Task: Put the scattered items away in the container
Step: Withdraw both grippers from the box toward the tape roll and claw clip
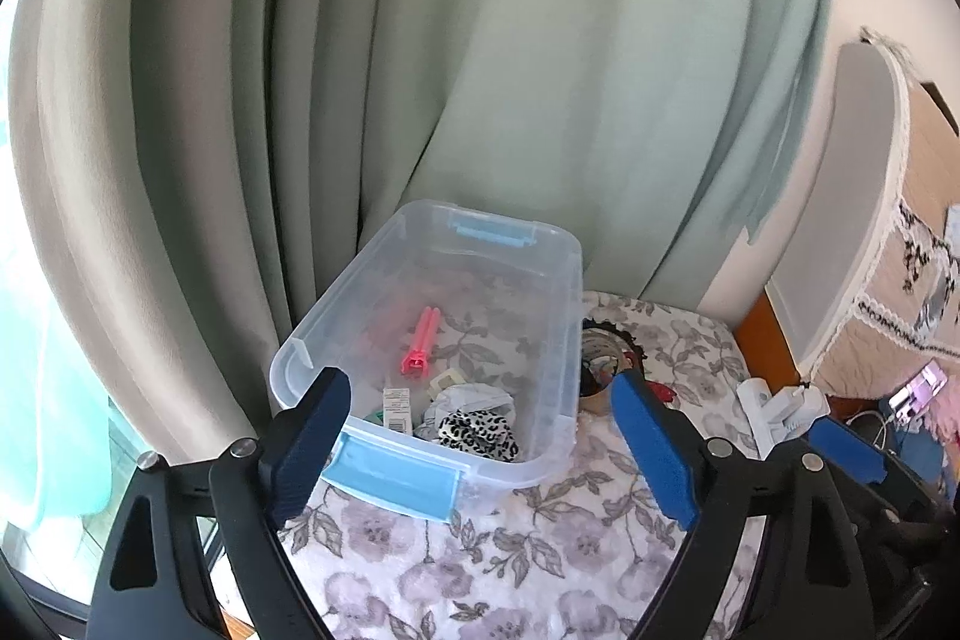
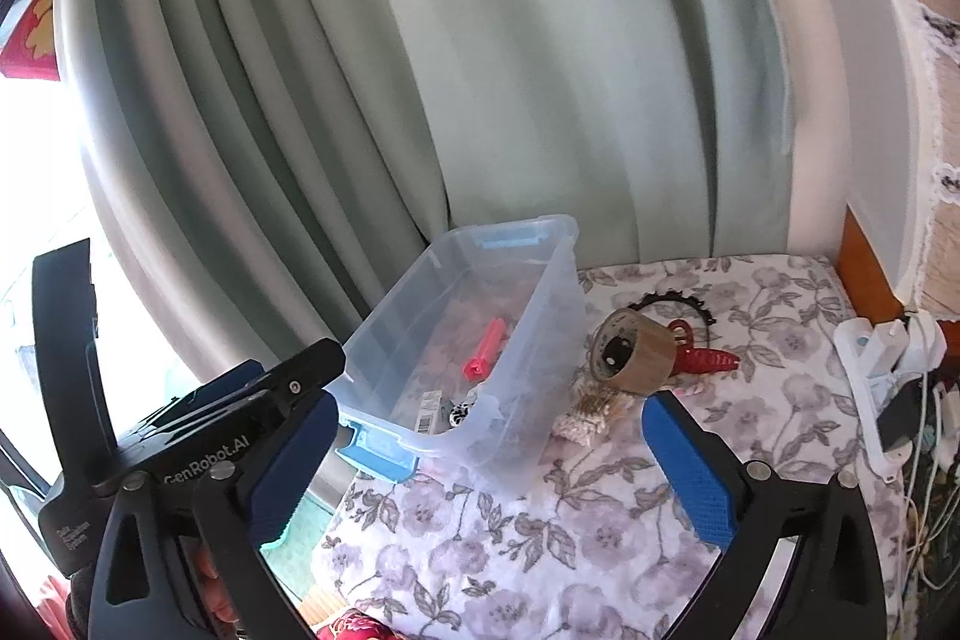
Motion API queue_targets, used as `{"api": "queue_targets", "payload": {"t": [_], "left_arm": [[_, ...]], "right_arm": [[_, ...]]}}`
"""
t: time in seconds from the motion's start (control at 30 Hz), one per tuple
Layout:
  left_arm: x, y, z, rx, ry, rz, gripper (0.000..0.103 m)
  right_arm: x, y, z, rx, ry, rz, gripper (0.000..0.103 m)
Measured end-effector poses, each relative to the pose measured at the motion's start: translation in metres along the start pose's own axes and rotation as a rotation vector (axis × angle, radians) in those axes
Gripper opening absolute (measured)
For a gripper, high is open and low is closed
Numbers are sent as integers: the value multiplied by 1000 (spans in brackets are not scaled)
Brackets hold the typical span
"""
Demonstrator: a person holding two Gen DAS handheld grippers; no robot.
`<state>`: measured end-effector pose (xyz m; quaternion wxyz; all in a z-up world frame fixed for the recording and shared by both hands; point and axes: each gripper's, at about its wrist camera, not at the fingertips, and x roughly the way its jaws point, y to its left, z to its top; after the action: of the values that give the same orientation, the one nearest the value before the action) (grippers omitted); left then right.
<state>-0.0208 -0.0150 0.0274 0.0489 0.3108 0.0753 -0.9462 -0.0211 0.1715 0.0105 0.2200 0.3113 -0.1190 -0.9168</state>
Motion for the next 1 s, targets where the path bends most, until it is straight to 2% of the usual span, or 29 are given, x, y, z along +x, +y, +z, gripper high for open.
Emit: {"api": "queue_targets", "payload": {"t": [0.23, 0.37, 0.5, 0.63, 0.77, 1.0], "left_arm": [[-6, -25, -3, 51, -19, 33, 91], [-3, -39, -7, 83, -13, 44, 92], [-1, -61, -12, 158, -23, 49, 93], [4, -79, -15, 189, -21, 25, 93], [12, -98, -21, 219, 1, -10, 98], [26, -120, -30, 253, 26, -41, 99]], "right_arm": [[-22, -16, -2, 2, -68, 6, 103], [-30, -27, -5, 4, -98, -42, 103], [-32, -50, -8, 51, -102, -84, 103], [-35, -69, -13, 60, -109, -126, 103], [-35, -82, -19, 42, -100, -127, 103], [-28, -111, -30, 97, -66, -142, 103]]}}
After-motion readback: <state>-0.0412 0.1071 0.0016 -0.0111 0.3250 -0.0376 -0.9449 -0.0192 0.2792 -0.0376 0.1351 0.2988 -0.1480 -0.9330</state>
